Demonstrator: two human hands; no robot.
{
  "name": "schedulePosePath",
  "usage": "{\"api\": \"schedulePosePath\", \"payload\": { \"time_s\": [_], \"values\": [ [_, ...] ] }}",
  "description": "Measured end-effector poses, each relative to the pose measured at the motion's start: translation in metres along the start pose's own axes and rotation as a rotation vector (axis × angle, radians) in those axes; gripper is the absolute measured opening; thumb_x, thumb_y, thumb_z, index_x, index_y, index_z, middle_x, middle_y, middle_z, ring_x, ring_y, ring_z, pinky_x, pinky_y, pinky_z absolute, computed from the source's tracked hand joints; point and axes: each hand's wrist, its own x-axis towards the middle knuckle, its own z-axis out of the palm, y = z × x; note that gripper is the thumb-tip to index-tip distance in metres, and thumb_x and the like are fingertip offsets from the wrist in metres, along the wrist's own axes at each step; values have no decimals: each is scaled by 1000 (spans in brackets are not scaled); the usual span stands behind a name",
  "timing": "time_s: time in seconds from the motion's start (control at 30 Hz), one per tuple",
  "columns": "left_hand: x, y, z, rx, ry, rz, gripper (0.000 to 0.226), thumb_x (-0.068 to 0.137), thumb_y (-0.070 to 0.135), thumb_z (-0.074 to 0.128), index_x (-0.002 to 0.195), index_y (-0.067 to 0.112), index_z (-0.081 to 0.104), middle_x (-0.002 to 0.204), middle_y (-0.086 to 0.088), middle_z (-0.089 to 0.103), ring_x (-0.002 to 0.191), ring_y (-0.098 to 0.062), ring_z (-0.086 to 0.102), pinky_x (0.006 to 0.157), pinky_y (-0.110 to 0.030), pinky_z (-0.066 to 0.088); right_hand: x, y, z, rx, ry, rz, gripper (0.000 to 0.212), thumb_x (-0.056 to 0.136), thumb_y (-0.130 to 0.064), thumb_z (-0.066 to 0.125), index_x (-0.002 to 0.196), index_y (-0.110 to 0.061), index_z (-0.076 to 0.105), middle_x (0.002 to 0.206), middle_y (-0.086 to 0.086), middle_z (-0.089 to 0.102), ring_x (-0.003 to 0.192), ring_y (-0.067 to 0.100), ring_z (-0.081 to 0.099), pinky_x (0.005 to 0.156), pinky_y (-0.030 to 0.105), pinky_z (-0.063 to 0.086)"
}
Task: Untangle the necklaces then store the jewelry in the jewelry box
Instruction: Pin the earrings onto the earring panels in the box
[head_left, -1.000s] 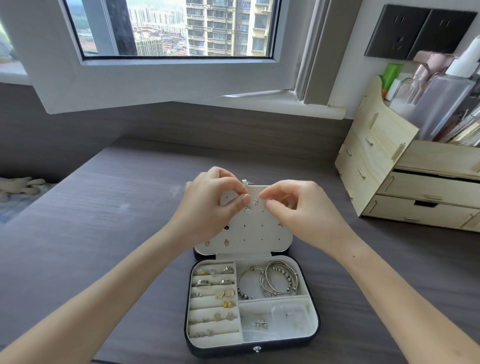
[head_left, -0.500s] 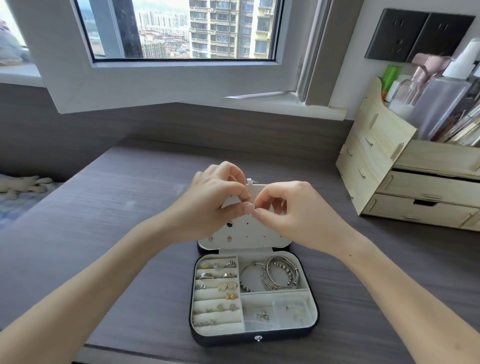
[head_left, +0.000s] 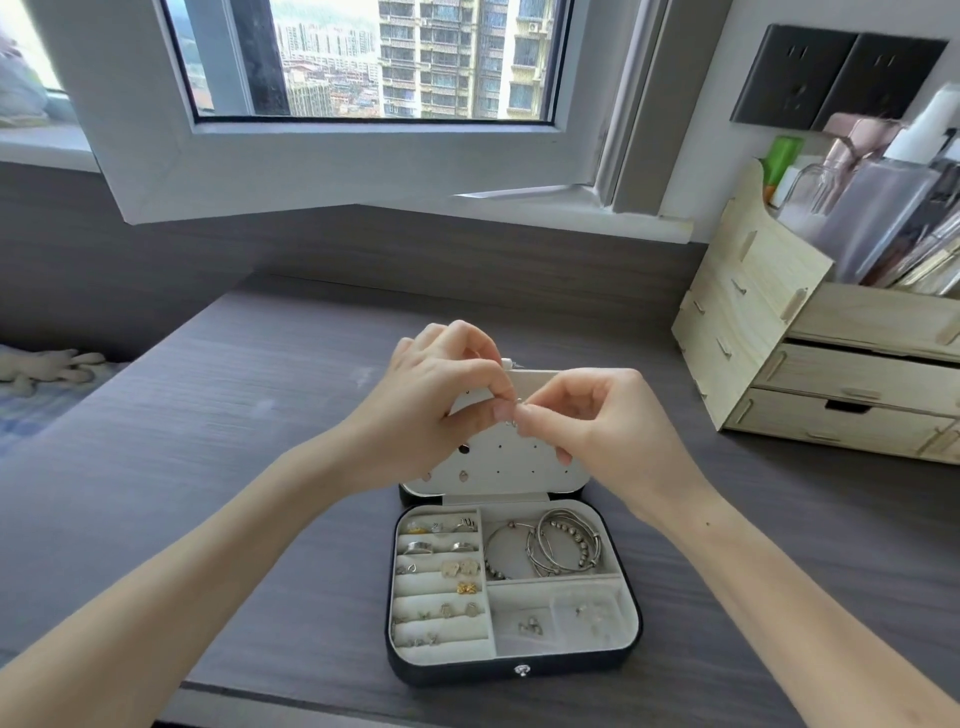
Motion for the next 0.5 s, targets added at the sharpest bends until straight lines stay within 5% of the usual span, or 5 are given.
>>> {"api": "schedulePosePath", "payload": {
  "time_s": [0.2, 0.3, 0.37, 0.5],
  "values": [
    [0, 0, 0, -8, 2, -8, 26, 83, 50, 47, 83, 32, 66, 103, 11, 47, 100, -13, 41, 85, -32, 28, 1, 6, 3, -257, 110, -202, 17, 80, -13, 69, 64, -17, 65, 57, -7, 60, 51, 10, 50, 49, 24, 40],
    [2, -1, -3, -115, 41, -98, 12, 88, 26, 57, 97, 27, 65, 107, 5, 48, 104, -16, 43, 87, -25, 34, 4, 18, 1, -324, 308, -161, 16, 77, -18, 67, 61, -19, 65, 50, -15, 53, 48, 7, 43, 51, 23, 34],
    [4, -3, -4, -178, 55, -203, 23, 89, 2, 56, 104, 18, 63, 107, 2, 49, 101, -12, 46, 78, -19, 37, 6, 25, 2, -325, 414, -118, 15, 77, -18, 67, 61, -18, 66, 51, -11, 56, 49, 8, 45, 54, 27, 37],
    [9, -3, -1, -174, 108, -294, 33, 84, -11, 48, 93, 17, 62, 95, 1, 56, 86, -5, 52, 69, -11, 40, 7, 30, 12, -277, 465, -86, 16, 77, -20, 65, 61, -18, 67, 57, -4, 63, 55, 14, 55, 56, 32, 46]
  ]
}}
